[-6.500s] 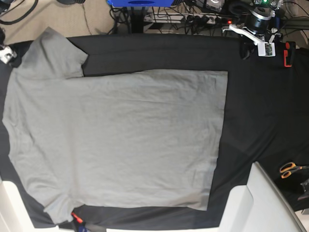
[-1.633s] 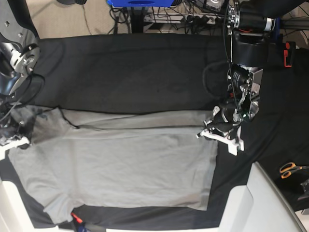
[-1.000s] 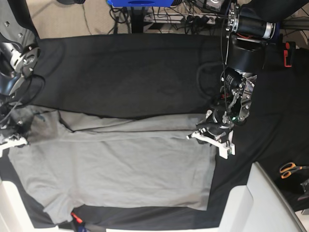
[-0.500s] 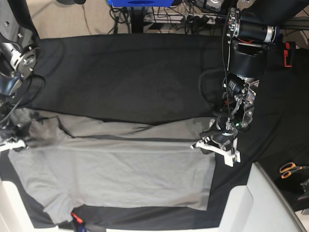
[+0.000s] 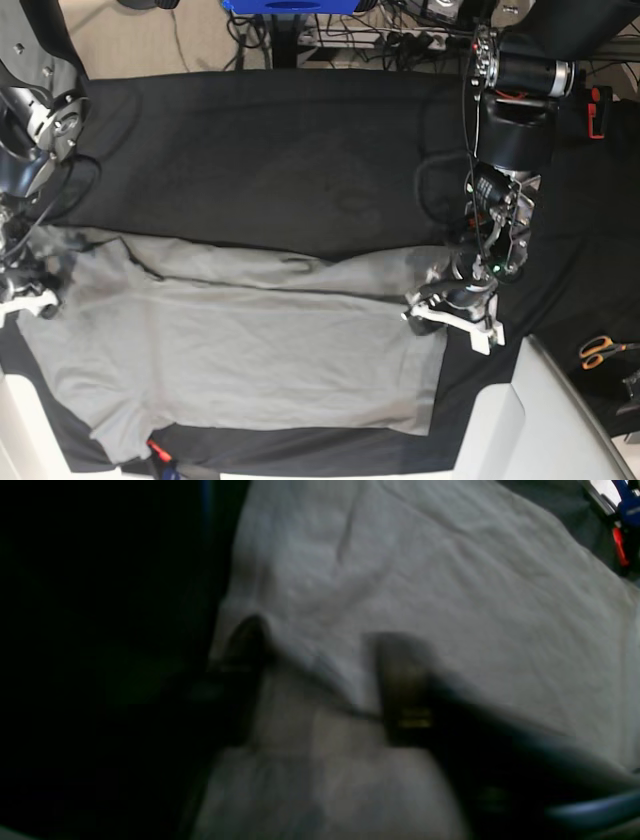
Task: Fold the T-shirt properly
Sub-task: 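Lower the folded collar edge onto the shirt with both grippers, then drag the shirt toward the robot with both grippers and release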
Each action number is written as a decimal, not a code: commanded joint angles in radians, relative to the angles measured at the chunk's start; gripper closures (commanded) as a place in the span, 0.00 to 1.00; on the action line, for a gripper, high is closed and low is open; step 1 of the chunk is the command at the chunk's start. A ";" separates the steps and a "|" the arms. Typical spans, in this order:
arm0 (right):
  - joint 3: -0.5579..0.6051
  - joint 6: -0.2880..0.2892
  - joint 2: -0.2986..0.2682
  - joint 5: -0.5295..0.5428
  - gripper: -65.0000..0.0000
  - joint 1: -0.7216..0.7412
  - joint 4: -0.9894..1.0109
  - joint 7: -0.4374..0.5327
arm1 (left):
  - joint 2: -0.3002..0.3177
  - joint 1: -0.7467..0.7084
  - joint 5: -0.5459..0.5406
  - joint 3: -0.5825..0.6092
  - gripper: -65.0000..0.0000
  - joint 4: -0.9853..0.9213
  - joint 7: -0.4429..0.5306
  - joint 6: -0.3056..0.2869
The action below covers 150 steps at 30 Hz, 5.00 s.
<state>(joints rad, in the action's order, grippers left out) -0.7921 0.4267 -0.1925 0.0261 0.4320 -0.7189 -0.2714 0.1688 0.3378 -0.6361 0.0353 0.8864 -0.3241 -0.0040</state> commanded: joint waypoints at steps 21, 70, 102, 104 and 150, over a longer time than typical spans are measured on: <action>-0.531 0.067 0.074 0.242 0.51 -0.120 -0.288 -0.449 | 0.153 -0.360 -0.055 -0.002 0.00 0.386 -0.069 -0.116; -0.404 0.131 -0.127 0.400 1.00 -0.101 0.296 -0.237 | -0.134 -0.197 -0.052 -0.265 0.00 0.063 -0.062 -0.113; -0.320 0.128 -0.097 0.401 1.00 -0.213 -0.109 -0.447 | -0.061 -0.421 -0.054 -0.263 1.00 0.431 -0.261 -0.113; -0.321 0.128 -0.092 0.401 1.00 -0.239 -0.156 -0.481 | -0.059 -0.457 -0.054 -0.263 1.00 0.472 -0.294 -0.113; -0.436 0.131 0.166 0.403 0.77 -0.565 -0.603 -0.655 | -0.012 -0.873 -0.046 -0.363 1.00 0.704 -0.301 -0.113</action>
<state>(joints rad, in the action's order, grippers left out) -1.2270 0.5575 -0.0124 0.4137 -0.1349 -1.3014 -0.9394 0.1474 -0.5297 -0.6815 -0.3202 1.5795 -0.6403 -0.1127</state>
